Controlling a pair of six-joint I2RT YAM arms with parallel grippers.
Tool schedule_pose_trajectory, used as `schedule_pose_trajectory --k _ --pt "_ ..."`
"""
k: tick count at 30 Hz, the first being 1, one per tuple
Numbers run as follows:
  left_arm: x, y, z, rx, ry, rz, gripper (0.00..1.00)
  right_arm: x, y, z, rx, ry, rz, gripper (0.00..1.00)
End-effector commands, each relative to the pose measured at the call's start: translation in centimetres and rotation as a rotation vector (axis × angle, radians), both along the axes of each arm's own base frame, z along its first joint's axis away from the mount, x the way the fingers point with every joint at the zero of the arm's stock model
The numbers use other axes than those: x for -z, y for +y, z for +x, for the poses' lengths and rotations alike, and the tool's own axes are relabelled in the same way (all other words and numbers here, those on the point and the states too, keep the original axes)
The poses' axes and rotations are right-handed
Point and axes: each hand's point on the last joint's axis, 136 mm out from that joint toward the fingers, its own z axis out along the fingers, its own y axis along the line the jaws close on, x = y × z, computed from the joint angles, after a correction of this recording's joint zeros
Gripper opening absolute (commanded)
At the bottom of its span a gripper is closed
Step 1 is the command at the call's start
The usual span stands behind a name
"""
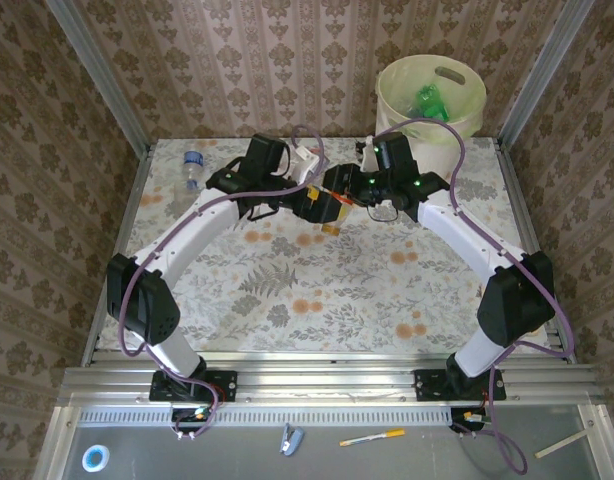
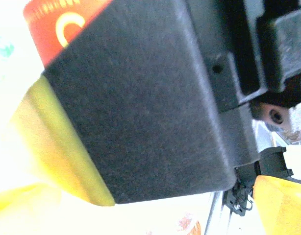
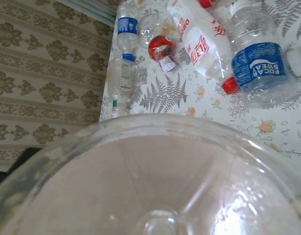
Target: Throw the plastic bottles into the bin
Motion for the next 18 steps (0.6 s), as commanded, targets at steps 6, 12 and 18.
schedule_pose_trajectory --k 6,12,18 --pt "-4.0 2.3 2.2 -0.111 -0.075 -0.128 1.00 -0.4 -2.8 -0.2 0.116 0.024 -0.030 0.11" --pt "-4.6 4.2 3.2 -0.176 -0.100 -0.137 1.00 0.6 -5.8 -0.6 0.222 0.051 -0.043 0.07" --pt "-4.6 5.2 3.5 -0.212 -0.118 -0.124 1.00 2.0 -9.8 -1.4 0.361 0.093 -0.044 0.07"
